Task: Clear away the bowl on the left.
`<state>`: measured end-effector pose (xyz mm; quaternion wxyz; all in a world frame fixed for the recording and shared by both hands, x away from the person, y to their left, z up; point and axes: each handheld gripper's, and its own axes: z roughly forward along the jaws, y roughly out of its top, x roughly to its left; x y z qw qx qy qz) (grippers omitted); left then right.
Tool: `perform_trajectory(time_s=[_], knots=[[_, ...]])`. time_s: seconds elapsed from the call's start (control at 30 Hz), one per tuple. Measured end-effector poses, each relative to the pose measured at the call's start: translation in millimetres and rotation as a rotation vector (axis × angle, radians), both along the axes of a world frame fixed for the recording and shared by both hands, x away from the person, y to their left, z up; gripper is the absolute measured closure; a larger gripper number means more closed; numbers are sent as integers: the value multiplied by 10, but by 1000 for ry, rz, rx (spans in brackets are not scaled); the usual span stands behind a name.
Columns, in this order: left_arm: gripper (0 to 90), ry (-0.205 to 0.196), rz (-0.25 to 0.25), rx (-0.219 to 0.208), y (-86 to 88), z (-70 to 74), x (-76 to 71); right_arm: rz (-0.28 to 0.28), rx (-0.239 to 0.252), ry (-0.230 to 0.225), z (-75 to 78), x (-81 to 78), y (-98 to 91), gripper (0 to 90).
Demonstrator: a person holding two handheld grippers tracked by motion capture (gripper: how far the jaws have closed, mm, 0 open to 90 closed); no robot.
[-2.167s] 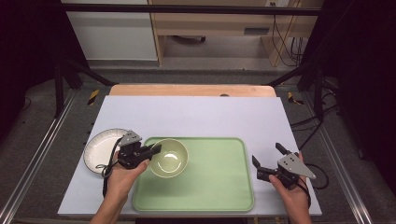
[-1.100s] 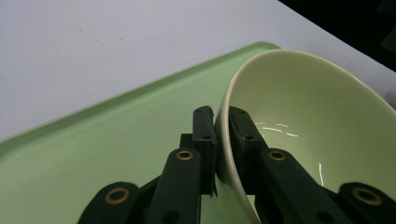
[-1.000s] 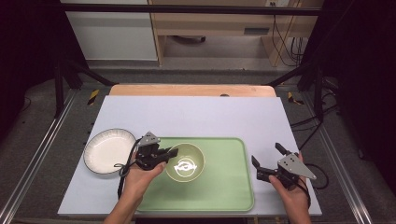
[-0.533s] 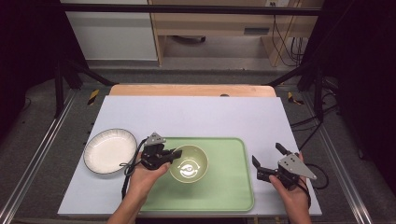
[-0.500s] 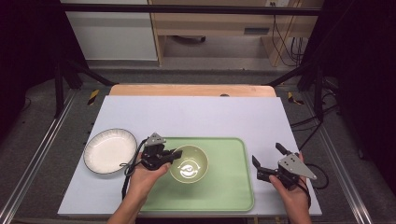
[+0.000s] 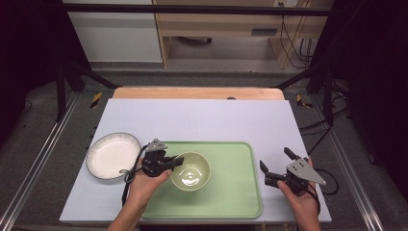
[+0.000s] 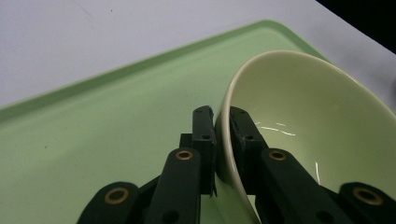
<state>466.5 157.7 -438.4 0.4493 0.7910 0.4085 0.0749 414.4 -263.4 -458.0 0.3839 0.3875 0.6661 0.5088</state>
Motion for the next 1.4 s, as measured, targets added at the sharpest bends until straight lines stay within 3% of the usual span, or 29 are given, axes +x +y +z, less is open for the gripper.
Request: perform_trajectory(time_s=[1.13,1.4], knots=[[817,46,-1,28,33,-113,66,9,-23,2,-15,11,15,42],[823,43,-7,51,30,-137,72,11,-22,4,-15,11,19,42]])
